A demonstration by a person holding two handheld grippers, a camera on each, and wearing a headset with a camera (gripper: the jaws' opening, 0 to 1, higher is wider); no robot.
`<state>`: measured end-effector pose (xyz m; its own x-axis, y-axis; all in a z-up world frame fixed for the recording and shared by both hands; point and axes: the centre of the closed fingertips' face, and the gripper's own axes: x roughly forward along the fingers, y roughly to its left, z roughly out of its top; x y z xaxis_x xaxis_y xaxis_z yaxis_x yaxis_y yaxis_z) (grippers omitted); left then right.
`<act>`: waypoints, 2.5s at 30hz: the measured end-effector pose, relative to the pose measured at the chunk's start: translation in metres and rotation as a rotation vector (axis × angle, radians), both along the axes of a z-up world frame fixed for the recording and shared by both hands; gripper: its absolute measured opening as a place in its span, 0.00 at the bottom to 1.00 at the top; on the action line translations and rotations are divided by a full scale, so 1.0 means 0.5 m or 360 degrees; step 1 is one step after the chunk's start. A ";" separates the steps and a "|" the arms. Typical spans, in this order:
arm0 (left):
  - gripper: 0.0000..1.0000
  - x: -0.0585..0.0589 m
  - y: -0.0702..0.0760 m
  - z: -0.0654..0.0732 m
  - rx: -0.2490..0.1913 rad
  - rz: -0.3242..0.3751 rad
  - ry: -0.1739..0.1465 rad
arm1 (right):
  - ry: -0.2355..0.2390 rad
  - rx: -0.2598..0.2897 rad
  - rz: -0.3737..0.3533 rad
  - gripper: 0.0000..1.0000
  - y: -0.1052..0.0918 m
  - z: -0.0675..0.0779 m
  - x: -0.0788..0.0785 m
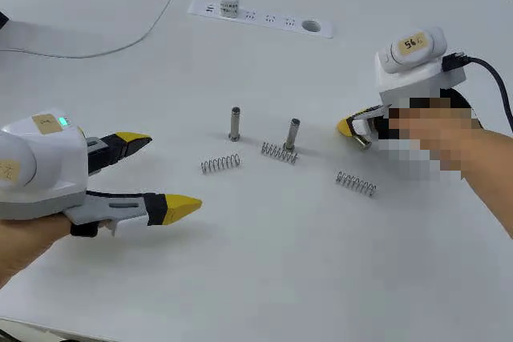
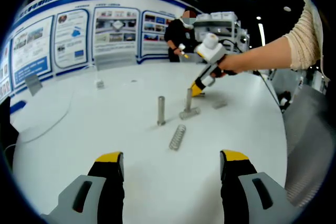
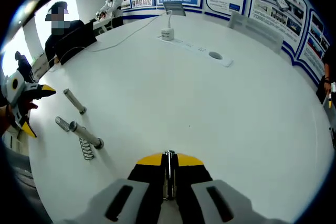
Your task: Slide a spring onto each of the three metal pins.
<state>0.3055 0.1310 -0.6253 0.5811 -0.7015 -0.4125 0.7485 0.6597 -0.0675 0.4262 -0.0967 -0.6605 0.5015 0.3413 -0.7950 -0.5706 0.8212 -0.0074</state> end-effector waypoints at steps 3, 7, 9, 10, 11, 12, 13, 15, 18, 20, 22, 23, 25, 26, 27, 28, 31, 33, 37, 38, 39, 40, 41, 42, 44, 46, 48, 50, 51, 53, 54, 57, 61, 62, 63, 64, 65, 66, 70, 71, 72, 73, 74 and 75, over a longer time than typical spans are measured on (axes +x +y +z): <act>0.76 0.000 0.000 0.000 -0.0001 0.0000 0.0001 | -0.0002 0.0006 -0.0013 0.08 0.000 0.001 0.001; 0.76 0.000 -0.001 0.004 -0.0008 0.0000 -0.0002 | -0.0026 0.0025 -0.0020 0.08 0.006 0.011 -0.005; 0.75 0.000 0.000 0.003 -0.0001 -0.0002 -0.0001 | -0.0043 0.0030 -0.0013 0.08 0.009 0.020 -0.009; 0.75 0.000 0.000 0.003 0.0000 0.0000 -0.0001 | -0.0050 0.0029 -0.0009 0.08 0.010 0.025 -0.011; 0.75 0.000 0.000 0.004 -0.0004 0.0000 -0.0002 | -0.0057 0.0035 -0.0008 0.08 0.010 0.030 -0.013; 0.75 0.001 -0.001 0.005 -0.0006 0.0000 -0.0004 | -0.0065 0.0039 -0.0006 0.08 0.011 0.034 -0.015; 0.75 0.001 -0.001 0.007 -0.0008 0.0000 -0.0009 | -0.0076 0.0041 -0.0006 0.08 0.010 0.040 -0.016; 0.75 0.001 -0.003 0.008 -0.0007 -0.0003 -0.0011 | -0.0088 0.0051 -0.0010 0.08 0.010 0.046 -0.020; 0.75 0.001 -0.006 0.012 -0.0011 -0.0008 -0.0021 | -0.0102 0.0054 -0.0010 0.08 0.010 0.053 -0.030; 0.75 0.001 -0.007 0.015 -0.0013 -0.0009 -0.0024 | -0.0108 0.0055 -0.0012 0.08 0.009 0.057 -0.039; 0.75 -0.001 -0.008 0.015 -0.0011 -0.0012 -0.0027 | -0.0124 0.0062 -0.0019 0.08 0.007 0.062 -0.042; 0.75 -0.002 -0.008 0.016 -0.0011 -0.0014 -0.0028 | -0.0129 0.0065 -0.0022 0.08 0.006 0.064 -0.046; 0.75 -0.003 -0.009 0.018 -0.0008 -0.0018 -0.0032 | -0.0141 0.0067 -0.0024 0.08 0.004 0.068 -0.050; 0.75 -0.005 -0.010 0.020 -0.0008 -0.0020 -0.0035 | -0.0149 0.0070 -0.0025 0.08 0.004 0.072 -0.053; 0.75 -0.005 -0.011 0.021 -0.0008 -0.0021 -0.0036 | -0.0153 0.0073 -0.0026 0.08 0.003 0.074 -0.055; 0.75 -0.006 -0.012 0.023 -0.0007 -0.0022 -0.0040 | -0.0161 0.0074 -0.0028 0.08 0.003 0.077 -0.058; 0.75 -0.007 -0.013 0.028 -0.0006 -0.0026 -0.0047 | -0.0185 0.0086 -0.0029 0.08 0.003 0.087 -0.061; 0.75 -0.008 -0.014 0.031 -0.0004 -0.0030 -0.0051 | -0.0194 0.0086 -0.0028 0.08 0.003 0.091 -0.066; 0.75 -0.009 -0.015 0.036 -0.0002 -0.0031 -0.0058 | -0.0205 0.0095 -0.0040 0.08 0.000 0.095 -0.076; 0.75 -0.009 -0.015 0.038 -0.0003 -0.0032 -0.0061 | -0.0209 0.0097 -0.0043 0.08 0.000 0.096 -0.079; 0.75 -0.009 -0.015 0.039 -0.0003 -0.0032 -0.0064 | -0.0212 0.0100 -0.0044 0.08 -0.001 0.096 -0.080; 0.75 -0.009 -0.016 0.040 -0.0003 -0.0032 -0.0065 | -0.0214 0.0104 -0.0045 0.08 -0.001 0.097 -0.081; 0.75 -0.010 -0.016 0.041 -0.0002 -0.0032 -0.0065 | -0.0214 0.0105 -0.0048 0.08 -0.002 0.097 -0.084; 0.75 -0.010 -0.016 0.041 0.0001 -0.0033 -0.0066 | -0.0214 0.0104 -0.0048 0.08 -0.002 0.098 -0.086; 0.75 -0.011 -0.016 0.043 0.0001 -0.0034 -0.0069 | -0.0215 0.0103 -0.0047 0.09 -0.002 0.098 -0.091; 0.75 -0.012 -0.017 0.045 0.0001 -0.0034 -0.0070 | -0.0224 0.0108 -0.0052 0.09 -0.003 0.098 -0.095; 0.75 -0.013 -0.017 0.046 0.0001 -0.0033 -0.0072 | -0.0230 0.0111 -0.0058 0.09 -0.005 0.099 -0.097; 0.75 -0.013 -0.017 0.047 0.0002 -0.0033 -0.0075 | -0.0231 0.0114 -0.0061 0.09 -0.007 0.098 -0.101; 0.75 -0.013 -0.017 0.048 0.0000 -0.0033 -0.0076 | -0.0233 0.0117 -0.0061 0.09 -0.008 0.098 -0.104; 0.75 -0.014 -0.018 0.049 0.0000 -0.0033 -0.0078 | -0.0236 0.0120 -0.0066 0.09 -0.011 0.098 -0.108; 0.75 -0.014 -0.019 0.050 0.0001 -0.0033 -0.0078 | -0.0238 0.0122 -0.0070 0.09 -0.012 0.097 -0.109; 0.75 -0.015 -0.021 0.051 -0.0003 -0.0034 -0.0079 | -0.0238 0.0133 -0.0081 0.09 -0.015 0.097 -0.110; 0.75 -0.016 -0.024 0.050 -0.0004 -0.0038 -0.0077 | -0.0243 0.0128 -0.0070 0.09 -0.014 0.095 -0.112; 0.75 -0.017 -0.025 0.050 -0.0006 -0.0038 -0.0076 | -0.0243 0.0131 -0.0071 0.09 -0.015 0.095 -0.112; 0.75 -0.017 -0.026 0.051 -0.0008 -0.0039 -0.0076 | -0.0243 0.0133 -0.0074 0.09 -0.016 0.095 -0.112; 0.75 -0.017 -0.027 0.051 -0.0008 -0.0040 -0.0078 | -0.0238 0.0136 -0.0076 0.09 -0.015 0.094 -0.112; 0.75 -0.017 -0.027 0.052 -0.0010 -0.0041 -0.0079 | -0.0237 0.0135 -0.0072 0.09 -0.015 0.094 -0.112; 0.75 -0.017 -0.028 0.052 -0.0012 -0.0041 -0.0080 | -0.0243 0.0124 -0.0063 0.09 -0.015 0.095 -0.111; 0.75 -0.016 -0.027 0.052 -0.0012 -0.0040 -0.0079 | -0.0249 0.0124 -0.0061 0.10 -0.014 0.094 -0.112; 0.75 -0.016 -0.026 0.052 -0.0009 -0.0041 -0.0080 | -0.0250 0.0131 -0.0059 0.11 -0.013 0.095 -0.112; 0.75 -0.017 -0.026 0.052 -0.0008 -0.0042 -0.0080 | -0.0246 0.0136 -0.0059 0.11 -0.012 0.094 -0.113; 0.75 -0.017 -0.026 0.052 -0.0008 -0.0043 -0.0081 | -0.0247 0.0128 -0.0057 0.11 -0.013 0.093 -0.114; 0.75 -0.016 -0.026 0.052 -0.0007 -0.0042 -0.0081 | -0.0254 0.0122 -0.0053 0.11 -0.013 0.094 -0.114; 0.75 -0.016 -0.026 0.052 -0.0008 -0.0042 -0.0080 | -0.0259 0.0124 -0.0052 0.12 -0.013 0.094 -0.114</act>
